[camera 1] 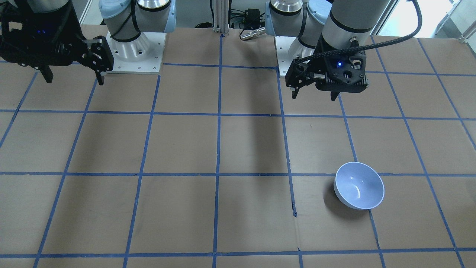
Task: Stack green bowl on blue bowl
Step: 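Raise the left gripper above the light blue bowl and start moving away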
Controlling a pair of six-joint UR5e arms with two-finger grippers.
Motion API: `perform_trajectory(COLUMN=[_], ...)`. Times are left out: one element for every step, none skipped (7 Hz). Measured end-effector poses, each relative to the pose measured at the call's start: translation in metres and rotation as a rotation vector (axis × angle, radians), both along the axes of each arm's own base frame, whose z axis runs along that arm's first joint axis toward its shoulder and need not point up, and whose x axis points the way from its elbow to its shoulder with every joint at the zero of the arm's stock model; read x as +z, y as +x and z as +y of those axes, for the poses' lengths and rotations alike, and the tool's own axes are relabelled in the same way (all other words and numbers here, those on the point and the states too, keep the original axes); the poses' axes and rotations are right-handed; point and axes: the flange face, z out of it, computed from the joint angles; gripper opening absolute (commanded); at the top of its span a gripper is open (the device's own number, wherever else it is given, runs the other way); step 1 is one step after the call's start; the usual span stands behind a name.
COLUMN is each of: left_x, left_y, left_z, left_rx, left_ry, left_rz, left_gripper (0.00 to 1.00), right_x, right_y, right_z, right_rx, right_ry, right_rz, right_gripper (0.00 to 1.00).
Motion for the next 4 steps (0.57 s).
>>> perform_trajectory(left_x=[0.0000,-0.0004,-0.0006,0.0010], left_y=[0.0002,0.0004,0.0007,0.0017], left_z=[0.0000,0.0001,-0.0001,-0.0009], left_rx=[0.000,0.000,0.000,-0.005], left_ry=[0.000,0.001,0.001,-0.004], left_rz=[-0.002,-0.005,-0.007,-0.008], left_gripper=[1.00,1.00,1.00,1.00], right_x=[0.0000,0.0000,0.0000,0.0000], right_y=[0.0000,0.0000,0.0000,0.0000], right_z=[0.0000,0.0000,0.0000,0.0000], right_rx=[0.000,0.000,0.000,0.000], right_ry=[0.000,0.000,0.000,0.000], right_rz=[0.000,0.000,0.000,0.000], right_gripper=[1.00,1.00,1.00,1.00])
